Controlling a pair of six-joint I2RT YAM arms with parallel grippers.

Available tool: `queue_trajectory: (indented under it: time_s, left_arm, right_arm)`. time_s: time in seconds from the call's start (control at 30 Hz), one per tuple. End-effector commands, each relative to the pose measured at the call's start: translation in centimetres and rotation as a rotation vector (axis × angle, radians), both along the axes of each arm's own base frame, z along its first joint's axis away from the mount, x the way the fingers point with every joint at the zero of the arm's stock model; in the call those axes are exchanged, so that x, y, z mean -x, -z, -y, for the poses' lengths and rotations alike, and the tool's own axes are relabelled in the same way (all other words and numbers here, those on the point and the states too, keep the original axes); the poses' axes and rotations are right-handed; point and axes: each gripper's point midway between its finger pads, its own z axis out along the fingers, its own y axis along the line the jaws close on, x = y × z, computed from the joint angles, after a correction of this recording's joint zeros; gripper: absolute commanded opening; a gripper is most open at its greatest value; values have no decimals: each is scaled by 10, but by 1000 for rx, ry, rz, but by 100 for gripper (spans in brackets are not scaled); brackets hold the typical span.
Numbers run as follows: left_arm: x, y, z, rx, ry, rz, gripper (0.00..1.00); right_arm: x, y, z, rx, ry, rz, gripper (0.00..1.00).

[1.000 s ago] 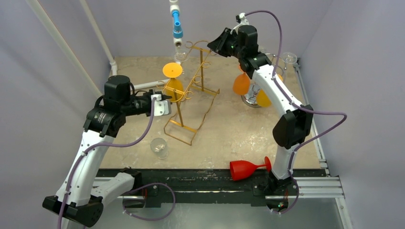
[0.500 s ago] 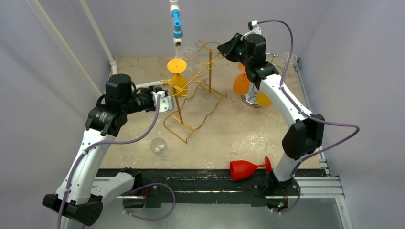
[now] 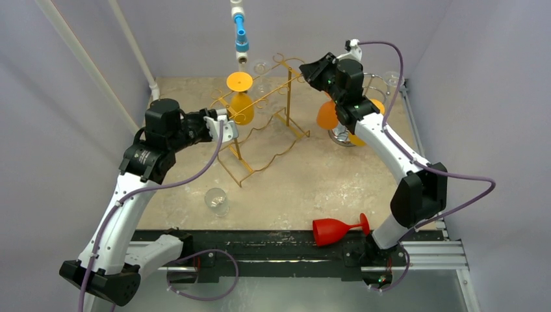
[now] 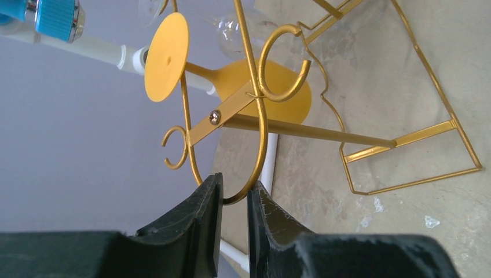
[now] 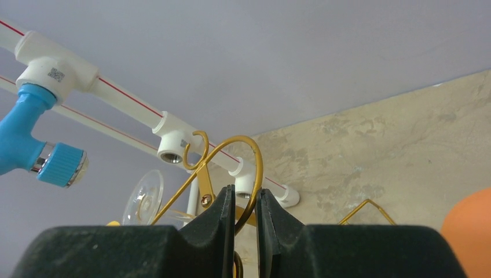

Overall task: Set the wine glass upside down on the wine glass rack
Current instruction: Adjust the wine rack at the center of the board.

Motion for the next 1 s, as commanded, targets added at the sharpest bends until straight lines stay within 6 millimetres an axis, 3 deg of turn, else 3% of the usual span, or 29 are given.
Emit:
queue_trajectory:
  time_s: [0.0, 0.47, 0.73, 0.97]
  left_arm:
    - [-38, -23, -21, 17, -172, 122, 9]
    - [-57, -25, -24, 28, -229, 126, 10]
    - [-69, -25, -30, 29, -286, 139, 10]
    - [-74, -23, -30, 34, -293, 133, 12]
  right_arm:
    - [66, -17, -58, -22, -262, 35, 18]
    - [104, -16, -66, -78, -326, 18, 26]
    - [122, -4, -77, -82, -365, -5, 26]
    - [135, 6, -74, -80, -364, -23, 26]
